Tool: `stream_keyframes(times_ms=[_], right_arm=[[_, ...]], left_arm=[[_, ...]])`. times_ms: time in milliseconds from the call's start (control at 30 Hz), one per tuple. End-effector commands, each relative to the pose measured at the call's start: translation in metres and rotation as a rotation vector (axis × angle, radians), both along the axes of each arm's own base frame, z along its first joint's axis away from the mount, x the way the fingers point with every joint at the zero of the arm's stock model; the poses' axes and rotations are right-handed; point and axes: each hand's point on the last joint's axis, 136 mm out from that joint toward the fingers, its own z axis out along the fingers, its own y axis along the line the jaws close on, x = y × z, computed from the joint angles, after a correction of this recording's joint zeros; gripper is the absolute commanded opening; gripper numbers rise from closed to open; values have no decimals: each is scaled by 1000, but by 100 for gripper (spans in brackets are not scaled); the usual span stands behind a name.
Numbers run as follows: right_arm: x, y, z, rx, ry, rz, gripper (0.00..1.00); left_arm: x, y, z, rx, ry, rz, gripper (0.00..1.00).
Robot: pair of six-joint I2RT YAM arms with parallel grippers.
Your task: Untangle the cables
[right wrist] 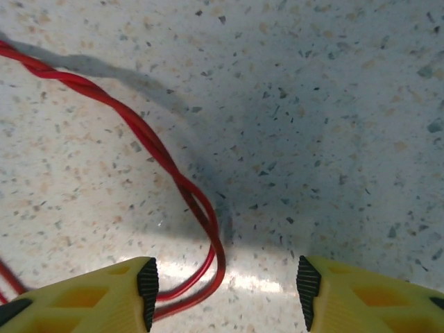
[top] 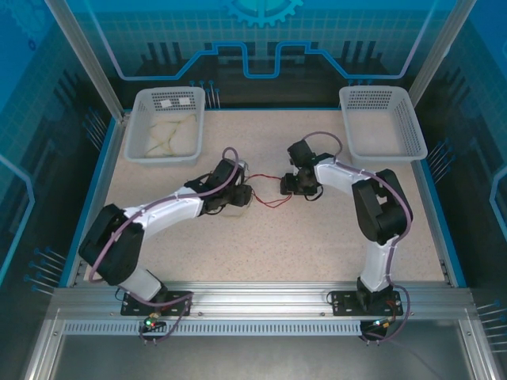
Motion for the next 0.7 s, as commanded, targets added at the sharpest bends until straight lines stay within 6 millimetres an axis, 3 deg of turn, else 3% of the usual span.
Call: stream_keyframes(times_ms=[0,67,200,267,300,400,667], right_arm=[[2,5,-4,-38,7,14,53],[3,4,-7,-54,5,13,48],[4,2,-11,-68,2,5,25],[5,0,-12,-77,-3,0,14],[5,-2,-12,-79,-6,-2,9],[7,-4,-6,-73,-23,-14,0],[9,-30,45,-79,-161,-72,0]], left_arm=[[9,16,38,-23,-142,79,62],[8,24,50,-23,-190,106,63],[5,32,75,-60,-293,128,66],[2,27,86,-104,-326,106,82],[0,20,90,-123,-334,64,96],[-4,8,97,-138,-345,11,99],[-6,-6,107,-193,-375,-33,99]])
